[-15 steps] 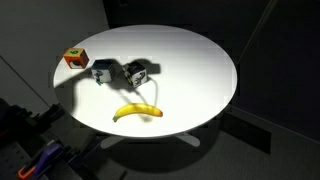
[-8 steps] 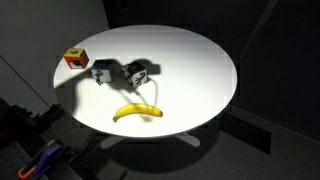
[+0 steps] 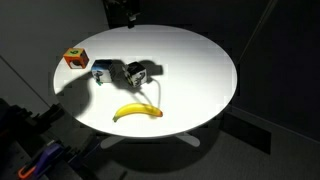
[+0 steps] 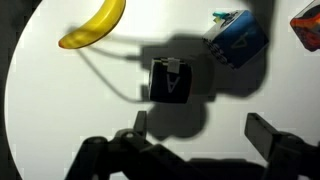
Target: Move the A cube to the left
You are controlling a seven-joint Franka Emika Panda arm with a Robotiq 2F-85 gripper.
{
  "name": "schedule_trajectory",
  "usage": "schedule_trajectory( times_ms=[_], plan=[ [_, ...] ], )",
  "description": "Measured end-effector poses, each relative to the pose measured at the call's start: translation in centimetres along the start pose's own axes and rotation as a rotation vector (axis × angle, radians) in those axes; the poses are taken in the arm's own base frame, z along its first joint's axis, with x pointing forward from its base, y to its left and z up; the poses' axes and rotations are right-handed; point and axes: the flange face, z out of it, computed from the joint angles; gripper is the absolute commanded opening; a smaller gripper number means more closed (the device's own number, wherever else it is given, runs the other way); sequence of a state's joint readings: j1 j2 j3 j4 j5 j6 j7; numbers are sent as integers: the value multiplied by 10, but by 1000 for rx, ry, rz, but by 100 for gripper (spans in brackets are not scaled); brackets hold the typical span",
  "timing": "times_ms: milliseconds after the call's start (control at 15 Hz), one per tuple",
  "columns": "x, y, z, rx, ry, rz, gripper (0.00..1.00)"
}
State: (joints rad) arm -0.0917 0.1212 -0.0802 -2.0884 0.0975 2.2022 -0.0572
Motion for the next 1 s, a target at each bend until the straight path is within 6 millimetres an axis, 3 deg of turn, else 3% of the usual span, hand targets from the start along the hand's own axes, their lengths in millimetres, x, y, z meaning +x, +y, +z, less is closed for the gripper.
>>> schedule_trajectory(
  times_ms=[1000],
  plan=[
    [27, 7, 106, -56, -88, -24, 100]
  ],
)
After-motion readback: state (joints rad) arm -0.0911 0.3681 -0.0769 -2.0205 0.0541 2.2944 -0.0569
